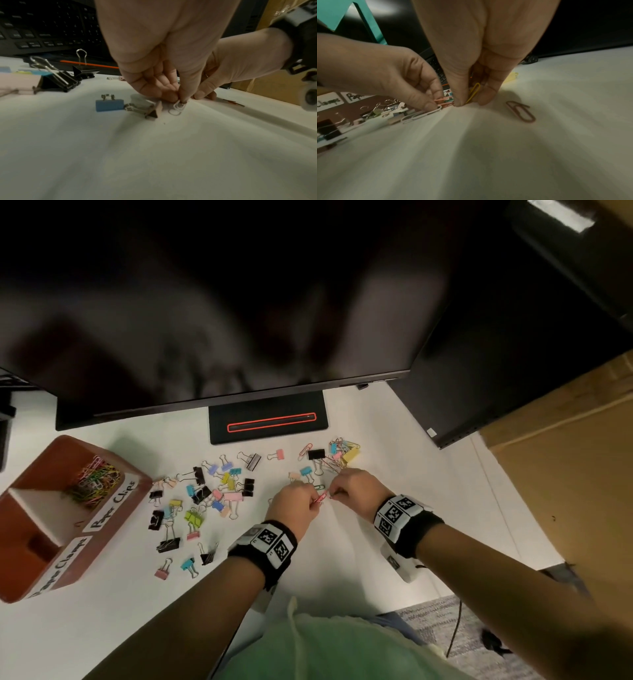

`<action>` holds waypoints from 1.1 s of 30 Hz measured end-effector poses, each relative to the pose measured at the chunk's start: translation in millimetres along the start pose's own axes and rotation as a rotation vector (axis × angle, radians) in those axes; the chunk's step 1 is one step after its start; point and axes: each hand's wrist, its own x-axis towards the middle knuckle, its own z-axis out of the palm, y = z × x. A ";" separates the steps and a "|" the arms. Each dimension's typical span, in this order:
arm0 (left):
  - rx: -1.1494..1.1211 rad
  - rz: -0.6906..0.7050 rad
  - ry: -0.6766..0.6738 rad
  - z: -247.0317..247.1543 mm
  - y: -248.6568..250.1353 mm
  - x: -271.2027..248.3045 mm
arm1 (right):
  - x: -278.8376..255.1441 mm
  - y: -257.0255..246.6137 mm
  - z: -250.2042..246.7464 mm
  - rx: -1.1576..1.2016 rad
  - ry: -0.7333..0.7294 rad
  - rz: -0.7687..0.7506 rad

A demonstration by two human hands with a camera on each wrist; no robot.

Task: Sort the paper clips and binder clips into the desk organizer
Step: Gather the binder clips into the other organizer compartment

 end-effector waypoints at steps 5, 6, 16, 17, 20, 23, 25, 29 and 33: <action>0.017 -0.001 0.006 -0.4 -1.5 4.8 | 5.4 5.0 -12.9 0.094 0.135 0.062; 0.027 0.003 0.003 -0.2 -2.2 5.7 | 8.0 3.9 -15.5 0.099 0.146 0.070; 0.054 0.079 -0.016 -2.2 -7.3 0.5 | 20.9 5.8 -14.0 0.004 0.124 0.041; 0.022 0.078 -0.003 -2.7 -8.4 -0.6 | 20.7 7.2 -12.9 0.000 0.119 0.035; -0.063 0.076 0.045 -3.7 -8.3 -0.8 | 18.3 8.7 -13.5 -0.026 0.087 0.016; -0.057 0.057 0.042 -2.8 -5.8 5.6 | 13.7 6.2 -14.8 -0.041 0.084 0.035; -0.027 0.059 0.043 -1.7 -3.7 10.6 | 10.4 4.9 -13.3 -0.021 0.089 0.051; 0.059 0.024 0.022 -0.6 0.2 16.3 | 6.0 3.4 -9.0 -0.019 0.062 0.075; 0.172 0.028 -0.019 2.2 2.3 14.8 | 2.6 -0.3 -5.8 -0.055 0.028 0.069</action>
